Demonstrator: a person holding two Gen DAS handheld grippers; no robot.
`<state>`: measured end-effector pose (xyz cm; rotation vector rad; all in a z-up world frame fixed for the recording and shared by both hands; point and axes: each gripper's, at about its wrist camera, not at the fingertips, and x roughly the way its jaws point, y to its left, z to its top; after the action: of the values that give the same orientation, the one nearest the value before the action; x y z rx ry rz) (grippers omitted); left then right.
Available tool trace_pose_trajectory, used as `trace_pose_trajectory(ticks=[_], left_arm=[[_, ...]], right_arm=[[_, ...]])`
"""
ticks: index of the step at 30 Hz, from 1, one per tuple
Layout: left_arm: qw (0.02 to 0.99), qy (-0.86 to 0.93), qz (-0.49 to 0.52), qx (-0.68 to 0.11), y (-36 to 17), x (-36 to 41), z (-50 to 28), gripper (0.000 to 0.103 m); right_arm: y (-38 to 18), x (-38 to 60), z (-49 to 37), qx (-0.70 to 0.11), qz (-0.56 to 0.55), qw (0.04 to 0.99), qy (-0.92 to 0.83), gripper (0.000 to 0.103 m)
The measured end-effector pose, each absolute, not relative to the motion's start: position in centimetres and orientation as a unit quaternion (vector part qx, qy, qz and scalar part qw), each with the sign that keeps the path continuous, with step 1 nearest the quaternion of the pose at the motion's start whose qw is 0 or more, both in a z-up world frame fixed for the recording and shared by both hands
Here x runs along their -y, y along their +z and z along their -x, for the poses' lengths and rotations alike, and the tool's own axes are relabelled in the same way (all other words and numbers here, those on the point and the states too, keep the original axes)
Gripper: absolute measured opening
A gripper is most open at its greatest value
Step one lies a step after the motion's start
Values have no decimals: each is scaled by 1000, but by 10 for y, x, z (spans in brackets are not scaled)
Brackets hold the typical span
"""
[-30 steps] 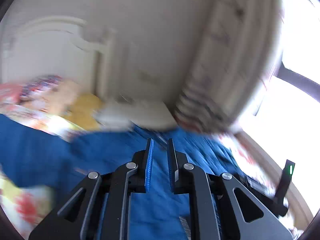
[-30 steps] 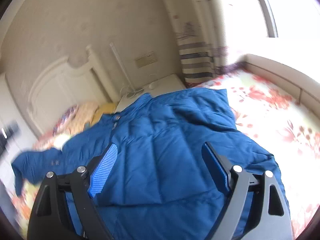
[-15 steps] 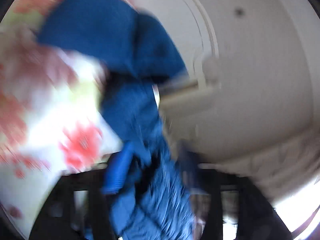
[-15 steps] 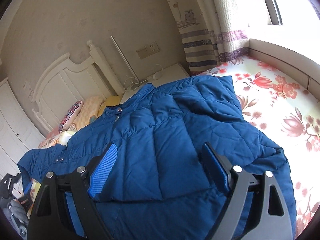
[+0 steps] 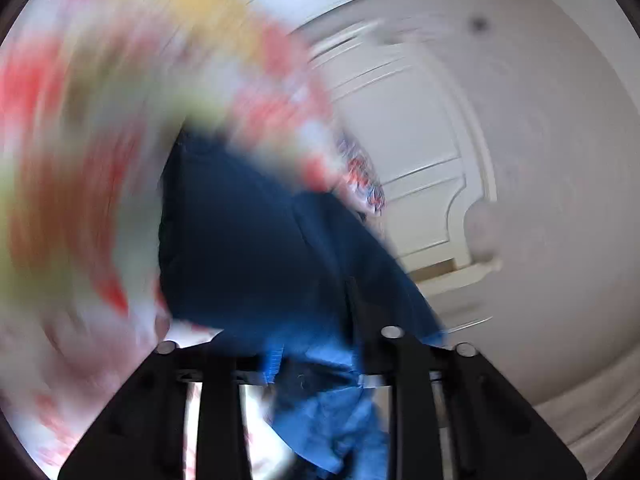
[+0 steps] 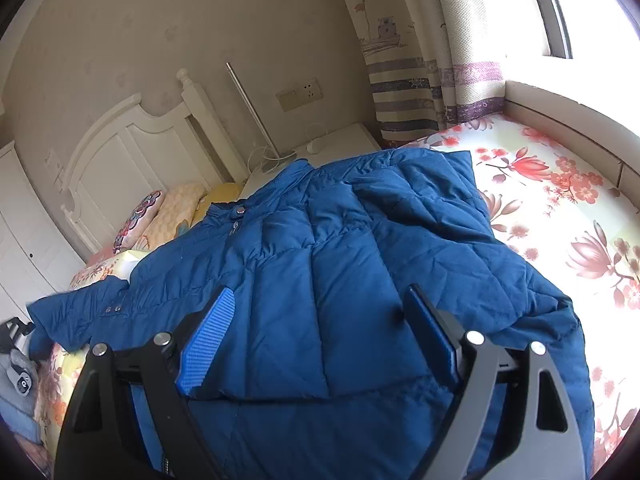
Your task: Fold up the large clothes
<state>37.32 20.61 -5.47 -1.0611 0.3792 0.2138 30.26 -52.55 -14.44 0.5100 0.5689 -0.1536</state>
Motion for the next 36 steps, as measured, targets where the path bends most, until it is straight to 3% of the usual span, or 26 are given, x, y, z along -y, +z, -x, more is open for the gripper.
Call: trace_pose_trajectory(ticks=[3,6,9,13,16,18,22,25,27,28,29,36], left_arm=[[918,55,366,-141,15,-170,-366,18],[985,-20,141,-95,75,-71,-352,18],[987,-141,11,-81,91,33,-330,18],[952,-272,-52,-128,60,144,-309,19],[916,-331,-70,-215,5,210,-312,27],[885,-356,-61,-294,-41,237,-324,27],[874,-364,-70,-316,-71,237,-313,48],[882,-368,-50,-289,-47,195,-292,51],[902,-343,-14,-261,-31,154,-278,64],[915,-316,6,-251,-28,136,-277,86],[930,-271,24,-247,-24,112,-282,97],[926,-46,92,-362,-69,-3,-349,90]], right_arm=[[-145,525,-303,-279,-250,924,-73,85],[-145,526,-302,-276,-255,924,-75,85],[-146,533,-298,-265,-274,921,-80,85],[-145,549,-284,-228,-314,917,-92,85],[-143,566,-267,-185,-347,911,-121,86],[-146,581,-256,-165,-380,899,-140,86],[-156,594,-257,-172,-418,882,-134,87],[-153,590,-261,-179,-404,888,-129,87],[-153,589,-261,-182,-399,890,-128,87],[-153,589,-261,-182,-399,890,-127,87],[-154,589,-260,-182,-400,889,-128,87],[-153,581,-265,-196,-380,896,-119,87]])
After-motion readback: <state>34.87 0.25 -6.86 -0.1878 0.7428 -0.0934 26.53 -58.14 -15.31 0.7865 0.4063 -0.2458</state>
